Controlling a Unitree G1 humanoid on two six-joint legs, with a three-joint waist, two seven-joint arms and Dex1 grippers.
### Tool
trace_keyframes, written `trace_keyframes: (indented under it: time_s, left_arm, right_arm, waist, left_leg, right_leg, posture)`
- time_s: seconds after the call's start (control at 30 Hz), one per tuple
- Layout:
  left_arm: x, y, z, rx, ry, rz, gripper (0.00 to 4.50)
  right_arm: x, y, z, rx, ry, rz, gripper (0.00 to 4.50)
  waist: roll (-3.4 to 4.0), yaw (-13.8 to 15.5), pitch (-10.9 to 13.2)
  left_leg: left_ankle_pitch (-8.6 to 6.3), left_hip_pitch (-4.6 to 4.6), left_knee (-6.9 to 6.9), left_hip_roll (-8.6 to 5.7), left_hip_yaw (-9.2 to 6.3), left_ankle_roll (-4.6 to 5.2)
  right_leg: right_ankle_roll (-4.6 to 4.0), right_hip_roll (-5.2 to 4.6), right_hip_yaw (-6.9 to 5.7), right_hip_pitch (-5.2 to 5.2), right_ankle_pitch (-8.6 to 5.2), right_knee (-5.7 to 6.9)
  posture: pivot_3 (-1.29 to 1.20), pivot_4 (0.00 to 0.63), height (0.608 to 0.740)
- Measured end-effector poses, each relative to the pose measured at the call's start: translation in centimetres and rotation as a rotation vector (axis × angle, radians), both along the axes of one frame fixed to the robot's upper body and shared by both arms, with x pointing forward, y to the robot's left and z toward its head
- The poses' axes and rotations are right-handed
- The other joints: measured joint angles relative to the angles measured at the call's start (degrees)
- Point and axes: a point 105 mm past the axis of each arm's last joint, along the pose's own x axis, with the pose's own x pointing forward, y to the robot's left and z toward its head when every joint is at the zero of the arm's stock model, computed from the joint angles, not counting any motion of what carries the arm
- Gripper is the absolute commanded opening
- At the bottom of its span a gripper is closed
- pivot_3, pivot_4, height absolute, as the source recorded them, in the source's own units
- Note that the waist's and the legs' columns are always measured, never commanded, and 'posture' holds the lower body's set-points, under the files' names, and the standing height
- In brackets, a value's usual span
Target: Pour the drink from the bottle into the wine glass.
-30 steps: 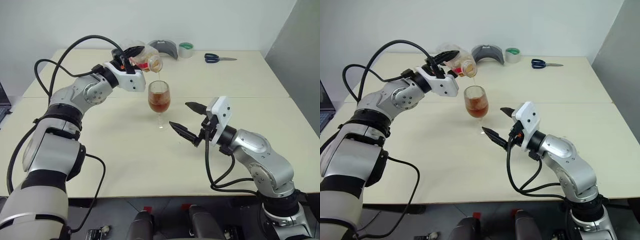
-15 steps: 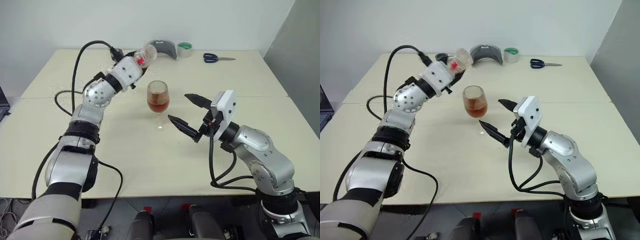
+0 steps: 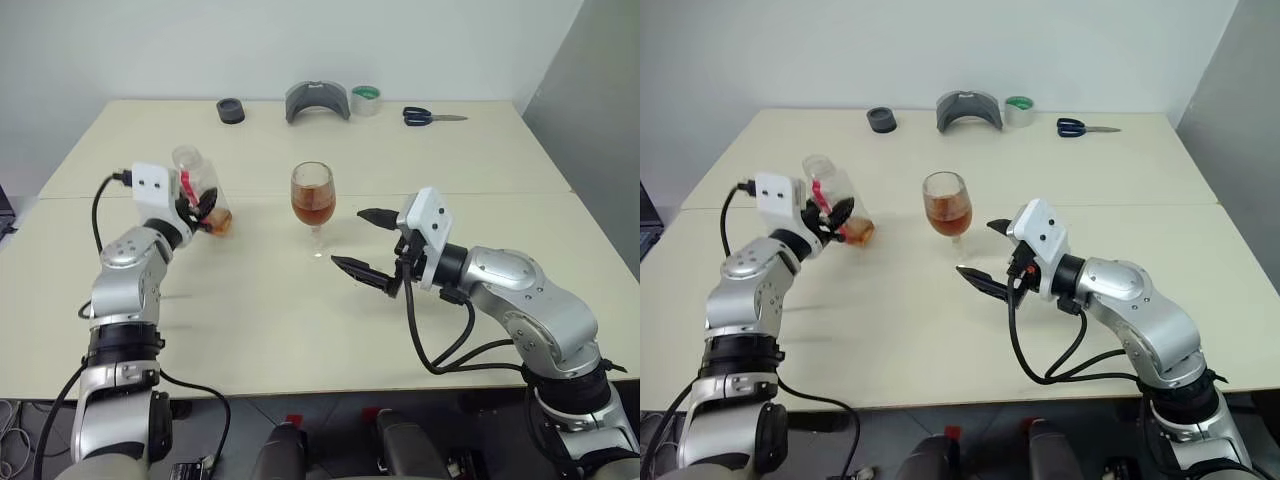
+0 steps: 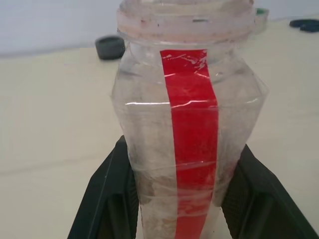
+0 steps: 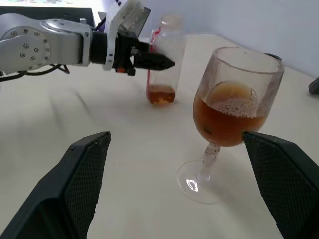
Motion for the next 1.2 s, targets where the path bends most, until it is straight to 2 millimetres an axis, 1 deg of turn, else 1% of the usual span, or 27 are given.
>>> trace_keyframes:
  time_s: [0.1,0.37,0.43,0.47,0.5,0.53,0.63,0.67,0.8,0.83,0.9,1.0,1.07,1.2]
  left_arm:
    - [-0.4,0.3,0.0,-0.004,0.002,0.011,1.76]
    - [-0.9,0.5,-0.3,-0.02,0.007,0.014,1.76]
    - [-1.0,0.6,-0.4,-0.016,0.003,0.018,2.5]
    - [-1.0,0.7,-0.5,-0.013,0.001,0.019,2.79]
    - [-1.1,0.8,-0.7,-0.011,0.006,0.023,3.06]
    - [-1.2,0.9,-1.1,-0.01,0.016,0.027,3.45]
    - [-1.6,1.1,-1.8,0.003,0.027,0.032,4.42]
    - [-1.7,1.2,-2.0,0.011,0.028,0.035,4.49]
    - [-2.1,1.0,-2.0,0.062,-0.005,0.029,4.49]
    - [-2.3,0.8,-2.0,0.071,-0.021,0.027,4.49]
    - [-2.9,0.5,-2.3,0.07,-0.043,0.032,4.49]
    - [-3.9,1.0,-3.5,0.098,-0.02,0.085,4.49]
    - [-4.5,1.2,-3.9,0.112,-0.014,0.116,4.49]
    - [-5.4,0.5,-4.1,0.116,-0.032,0.119,4.49]
  right_arm:
    - [-0.4,0.4,-0.1,0.003,0.012,0.035,4.5]
    - [-0.8,1.3,0.0,0.004,0.011,0.076,4.5]
    - [-0.8,1.4,0.1,0.007,0.011,0.081,4.5]
    - [-0.8,1.4,0.1,0.006,0.011,0.082,4.5]
    - [-0.8,1.4,0.1,0.005,0.01,0.084,4.5]
    - [-0.9,1.5,0.1,0.004,0.011,0.087,4.5]
    - [-0.9,1.5,0.0,0.002,0.011,0.092,4.5]
    - [-0.9,1.5,0.0,0.001,0.011,0.093,4.5]
    - [-0.8,1.3,-0.4,-0.015,-0.008,0.075,4.5]
    - [-0.6,1.0,-0.9,-0.023,-0.019,0.053,4.5]
    - [0.0,0.1,-2.6,-0.034,-0.014,-0.013,4.5]
    - [1.2,-1.3,-5.6,-0.043,-0.013,-0.161,4.5]
    - [1.8,-1.9,-6.7,0.012,-0.007,-0.263,4.5]
    - [2.4,-2.9,-8.0,0.152,-0.008,-0.438,4.5]
  waist:
    - [-0.01,0.6,0.0]
    - [-0.01,0.7,0.0]
    - [-0.01,0.7,0.0]
    - [-0.01,0.7,0.0]
    - [-0.01,0.7,0.0]
    - [-0.01,0.7,0.0]
    - [-0.01,0.8,0.0]
    - [-0.01,0.9,0.0]
    - [-0.02,1.1,0.0]
    - [-0.05,1.1,0.0]
    - [-0.1,1.3,-0.1]
    - [-0.11,1.3,-0.1]
    - [-0.11,1.3,-0.1]
    - [-0.12,1.3,-0.1]
  left_leg:
    - [0.0,0.02,0.0,-0.01,0.03,0.0]
    - [-0.01,0.05,-0.02,-0.01,0.08,0.01]
    - [-0.01,0.07,-0.03,-0.01,0.11,0.01]
    - [-0.01,0.08,-0.04,0.0,0.12,0.01]
    - [-0.01,0.09,-0.04,0.0,0.11,0.01]
    - [-0.01,0.08,-0.04,-0.01,0.11,0.01]
    - [-0.01,0.07,-0.04,0.0,0.1,0.01]
    - [-0.01,0.07,-0.04,0.0,0.1,0.02]
    - [-0.01,0.07,-0.06,0.01,0.1,0.01]
    - [-0.01,0.07,-0.07,0.02,0.1,0.01]
    - [-0.01,0.07,-0.09,0.05,0.11,0.01]
    - [-0.01,0.1,-0.12,0.03,0.19,0.02]
    - [-0.01,0.13,-0.15,0.05,0.15,0.01]
    - [-0.01,0.17,-0.19,0.06,0.19,0.0]
  right_leg:
    - [0.0,-0.03,0.02,0.01,0.0,0.0]
    - [0.0,-0.02,0.05,0.01,0.0,-0.01]
    - [0.0,-0.02,0.08,0.01,0.0,-0.01]
    - [0.0,-0.02,0.08,0.01,0.0,-0.01]
    - [0.0,-0.02,0.07,0.01,0.0,0.0]
    - [0.0,-0.01,0.07,0.01,0.0,-0.01]
    - [0.0,-0.02,0.07,0.01,0.0,-0.02]
    - [0.0,-0.02,0.06,0.01,0.0,-0.02]
    - [0.0,-0.05,0.07,0.01,0.0,-0.04]
    - [0.0,-0.07,0.06,0.02,0.0,-0.05]
    - [0.0,-0.11,0.08,0.03,0.0,-0.07]
    - [0.0,-0.1,0.13,0.02,0.0,-0.07]
    - [0.0,-0.09,0.11,0.02,0.0,-0.06]
    - [0.0,-0.07,0.14,0.03,0.0,-0.04]
  posture:
    - [0.0,0.15,0.74]
    - [0.0,0.15,0.74]
    - [0.0,0.15,0.74]
    - [0.0,0.15,0.74]
    - [0.0,0.15,0.74]
    - [0.0,0.15,0.74]
    - [0.0,0.15,0.74]
    - [0.0,0.15,0.74]
    - [0.0,0.15,0.74]
    - [0.0,0.15,0.74]
    - [0.0,0.15,0.74]
    - [0.0,0.15,0.74]
    - [0.0,0.15,0.74]
    - [0.0,0.15,0.74]
